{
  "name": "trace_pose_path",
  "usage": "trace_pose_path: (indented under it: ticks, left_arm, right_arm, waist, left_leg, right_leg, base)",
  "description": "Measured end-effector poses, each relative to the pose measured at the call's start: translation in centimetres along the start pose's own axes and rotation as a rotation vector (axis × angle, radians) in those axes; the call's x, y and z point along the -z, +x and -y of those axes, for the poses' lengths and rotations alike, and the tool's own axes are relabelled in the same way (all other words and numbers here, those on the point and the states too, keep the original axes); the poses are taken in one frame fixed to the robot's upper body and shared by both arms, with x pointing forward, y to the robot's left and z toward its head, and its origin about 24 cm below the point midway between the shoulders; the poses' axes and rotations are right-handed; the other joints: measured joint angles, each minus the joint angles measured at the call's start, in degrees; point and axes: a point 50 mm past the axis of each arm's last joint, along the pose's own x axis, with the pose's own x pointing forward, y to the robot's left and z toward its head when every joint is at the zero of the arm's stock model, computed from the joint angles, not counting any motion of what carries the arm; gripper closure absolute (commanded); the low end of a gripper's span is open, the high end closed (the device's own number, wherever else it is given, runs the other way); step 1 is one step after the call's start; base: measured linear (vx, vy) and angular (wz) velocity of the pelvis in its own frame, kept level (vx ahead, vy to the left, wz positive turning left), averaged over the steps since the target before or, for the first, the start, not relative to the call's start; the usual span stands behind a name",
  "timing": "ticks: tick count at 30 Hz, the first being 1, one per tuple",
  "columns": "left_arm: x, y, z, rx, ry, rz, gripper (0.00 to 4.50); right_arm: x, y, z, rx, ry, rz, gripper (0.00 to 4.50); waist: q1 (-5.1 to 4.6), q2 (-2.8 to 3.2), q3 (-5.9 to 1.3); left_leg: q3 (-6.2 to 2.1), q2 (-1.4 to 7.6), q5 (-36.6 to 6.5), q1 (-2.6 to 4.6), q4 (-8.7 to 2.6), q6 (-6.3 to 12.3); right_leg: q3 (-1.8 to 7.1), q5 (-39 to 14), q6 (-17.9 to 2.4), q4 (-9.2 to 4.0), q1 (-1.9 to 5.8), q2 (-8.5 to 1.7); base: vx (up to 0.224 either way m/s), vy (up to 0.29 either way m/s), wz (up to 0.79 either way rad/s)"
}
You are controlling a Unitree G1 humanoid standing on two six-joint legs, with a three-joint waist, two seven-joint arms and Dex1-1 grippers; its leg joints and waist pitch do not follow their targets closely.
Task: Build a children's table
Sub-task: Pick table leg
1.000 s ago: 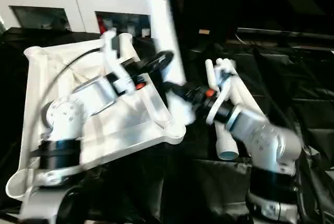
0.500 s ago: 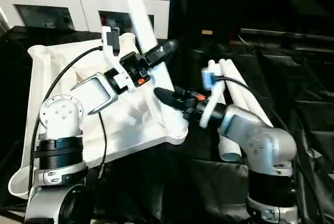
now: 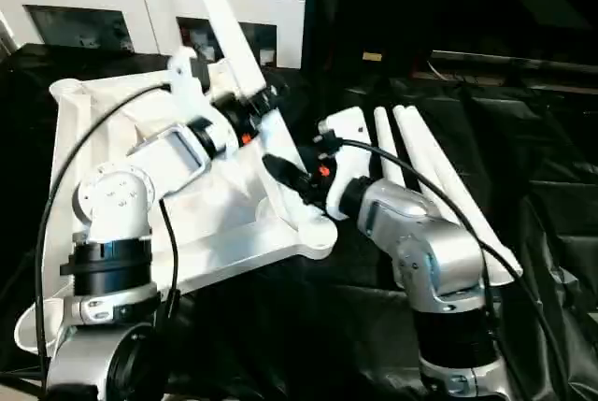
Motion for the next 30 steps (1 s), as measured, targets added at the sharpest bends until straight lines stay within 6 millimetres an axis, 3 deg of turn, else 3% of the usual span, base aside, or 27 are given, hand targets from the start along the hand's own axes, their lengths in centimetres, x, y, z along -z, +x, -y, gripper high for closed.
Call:
trace_pose_path:
  ticks: [1, 5, 6, 16, 17, 18, 20, 21, 26, 30]
  left_arm:
    - [0.0, 0.0, 0.0, -0.004, -0.001, 0.0, 2.09]
    - [-0.2, 0.0, -0.2, -0.019, -0.01, 0.017, 2.2]
    - [-0.4, 0.0, -0.2, -0.019, -0.012, 0.028, 2.48]
    - [-0.9, -0.2, -0.6, -0.028, -0.017, 0.056, 2.64]
    - [-0.9, -0.2, -0.6, -0.029, -0.017, 0.058, 2.64]
    - [-0.9, -0.2, -0.6, -0.029, -0.017, 0.057, 2.64]
    - [-0.9, -0.3, -0.6, -0.023, -0.008, 0.054, 2.64]
    - [-1.0, -0.3, -0.7, -0.015, 0.006, 0.049, 2.64]
    - [-0.9, -0.2, -0.6, 0.039, 0.099, 0.01, 2.64]
    - [-1.0, -0.3, -0.3, 0.124, 0.151, -0.017, 2.64]
  right_arm:
    - [0.0, 0.0, 0.0, 0.003, -0.003, -0.002, 2.63]
    - [-0.4, 0.5, -0.1, 0.007, -0.027, -0.005, 2.63]
    - [-0.6, 0.6, -0.1, 0.002, -0.029, -0.001, 2.63]
    - [-0.7, 1.5, -0.2, -0.014, -0.045, 0.005, 2.63]
    - [-0.7, 1.6, -0.2, -0.016, -0.041, 0.005, 2.07]
    - [-0.7, 1.6, -0.3, -0.025, -0.021, 0.006, 1.93]
    - [-0.8, 1.5, -0.3, -0.035, 0.019, 0.007, 1.93]
    - [-0.8, 1.5, -0.3, -0.04, 0.022, 0.006, 1.67]
    - [-0.5, 1.3, -0.2, -0.076, 0.035, -0.021, 1.27]
    - [-0.5, -0.2, 0.9, -0.131, 0.056, -0.082, 1.04]
  waist:
    - [-0.03, 0.01, 0.0]
    - [-0.12, -0.06, 0.04]
    - [-0.17, -0.07, 0.04]
    - [-0.11, -0.42, 0.25]
    - [-0.07, -0.56, 0.34]
    - [-0.02, -0.77, 0.46]
    - [-0.01, -0.94, 0.52]
    - [0.03, -0.98, 0.51]
    - [0.18, -0.95, 0.5]
    - [0.2, -0.68, 0.49]
  left_leg:
    - [0.0, 0.0, 0.0, 0.0, 0.0, 0.0]
    - [0.0, 0.0, 0.0, 0.01, 0.0, -0.02]
    - [-0.01, 0.0, 0.0, 0.02, 0.0, -0.01]
    - [-0.01, 0.0, 0.0, 0.0, 0.0, -0.01]
    - [-0.02, 0.0, 0.0, 0.01, 0.0, -0.02]
    - [-0.04, 0.01, 0.0, 0.0, 0.0, -0.02]
    - [-0.03, 0.01, 0.0, -0.01, 0.0, -0.02]
    - [-0.04, 0.01, 0.0, -0.01, 0.0, -0.01]
    - [-0.04, 0.0, 0.0, -0.04, 0.0, -0.02]
    - [-0.06, -0.01, 0.0, -0.04, 0.02, -0.02]
  right_leg:
    - [0.0, 0.0, 0.0, 0.0, 0.0, 0.0]
    - [0.0, 0.0, 0.0, 0.02, 0.0, 0.0]
    - [0.0, 0.0, 0.0, 0.02, 0.0, 0.0]
    - [-0.01, 0.0, 0.0, 0.01, 0.0, 0.0]
    - [-0.02, 0.0, 0.0, 0.03, 0.0, 0.0]
    - [-0.04, 0.0, 0.0, 0.04, 0.0, 0.01]
    - [-0.02, 0.0, 0.0, 0.03, 0.0, 0.0]
    - [-0.02, 0.0, 0.0, 0.03, 0.0, 0.0]
    - [-0.03, 0.0, 0.0, 0.01, 0.0, 0.0]
    - [-0.03, 0.1, 0.0, 0.01, 0.02, 0.0]
  base:
    - [0.0, 0.0, 0.0]
    - [0.0, 0.0, 0.0]
    - [0.0, 0.0, 0.0]
    - [0.0, 0.0, 0.0]
    - [0.0, 0.0, 0.0]
    - [0.0, 0.0, 0.0]
    - [0.0, 0.0, 0.0]
    - [0.0, 0.0, 0.0]
    - [0.0, 0.0, 0.0]
    - [0.0, 0.0, 0.0]
